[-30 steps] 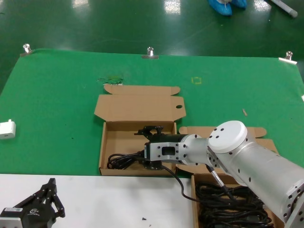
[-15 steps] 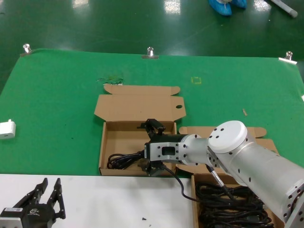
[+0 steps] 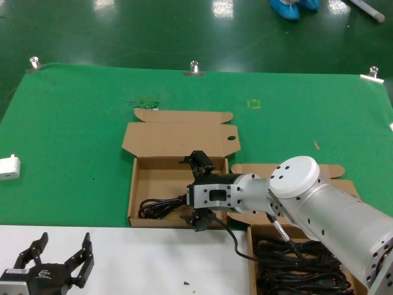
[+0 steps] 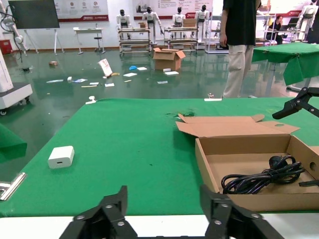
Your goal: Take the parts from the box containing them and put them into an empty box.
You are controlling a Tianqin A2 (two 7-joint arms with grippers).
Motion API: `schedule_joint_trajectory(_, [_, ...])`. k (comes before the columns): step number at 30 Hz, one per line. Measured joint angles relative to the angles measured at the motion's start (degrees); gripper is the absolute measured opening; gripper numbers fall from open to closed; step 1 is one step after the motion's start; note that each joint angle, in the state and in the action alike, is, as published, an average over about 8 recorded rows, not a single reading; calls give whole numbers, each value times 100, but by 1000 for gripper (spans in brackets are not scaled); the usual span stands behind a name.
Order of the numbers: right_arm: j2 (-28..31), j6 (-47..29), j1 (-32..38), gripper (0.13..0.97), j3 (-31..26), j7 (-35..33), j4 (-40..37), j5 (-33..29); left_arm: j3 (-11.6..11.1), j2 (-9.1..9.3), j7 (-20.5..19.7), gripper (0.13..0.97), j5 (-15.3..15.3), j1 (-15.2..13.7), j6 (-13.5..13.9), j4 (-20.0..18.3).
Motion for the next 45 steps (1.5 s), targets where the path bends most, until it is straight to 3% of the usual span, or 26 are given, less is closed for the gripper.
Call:
schedule_joint_trajectory(8, [85,132,-310,957,327,223,381,-80,0,0,0,582,0,4,0,0])
schedule_joint_trajectory(20, [344,533,-1246,966,1319,898,1533,-321,0,0,0,830,0,7,0,0])
schedule_joint_trajectory(29, [550,854,-1992,966,2116,1437,2458,-515,0,0,0,931,-1,8,0,0])
schedule_joint_trajectory(45, [917,1423,-3320,966,3524,2398,4095,-858,0,0,1,966,-1,12,0,0])
